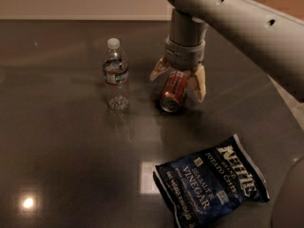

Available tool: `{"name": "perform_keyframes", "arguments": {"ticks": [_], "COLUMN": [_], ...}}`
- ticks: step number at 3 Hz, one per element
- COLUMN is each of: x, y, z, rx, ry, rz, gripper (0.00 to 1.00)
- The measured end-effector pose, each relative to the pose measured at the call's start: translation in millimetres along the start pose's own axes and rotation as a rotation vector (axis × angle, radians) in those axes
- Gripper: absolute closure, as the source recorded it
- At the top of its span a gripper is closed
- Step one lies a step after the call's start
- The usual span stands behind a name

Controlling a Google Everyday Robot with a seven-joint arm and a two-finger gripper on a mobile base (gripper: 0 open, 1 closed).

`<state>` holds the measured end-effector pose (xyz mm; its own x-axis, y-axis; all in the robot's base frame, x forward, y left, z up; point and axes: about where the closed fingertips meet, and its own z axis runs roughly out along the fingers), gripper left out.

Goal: Pick coke can

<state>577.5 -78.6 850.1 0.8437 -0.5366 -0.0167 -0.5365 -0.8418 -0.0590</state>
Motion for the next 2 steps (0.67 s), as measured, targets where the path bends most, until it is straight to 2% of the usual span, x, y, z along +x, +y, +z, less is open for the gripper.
{"name": "perform_keyframes", "arguments": {"ticks": [1,2], "x": [-0.1,0.2], "y": [0.4,1.0], "z": [2.8,-0.6], "rx": [-0.013,-0.003], "ry": [0.004,0.016], "rz": [-0.023,-0.012], "gripper": [0.40,0.62]}}
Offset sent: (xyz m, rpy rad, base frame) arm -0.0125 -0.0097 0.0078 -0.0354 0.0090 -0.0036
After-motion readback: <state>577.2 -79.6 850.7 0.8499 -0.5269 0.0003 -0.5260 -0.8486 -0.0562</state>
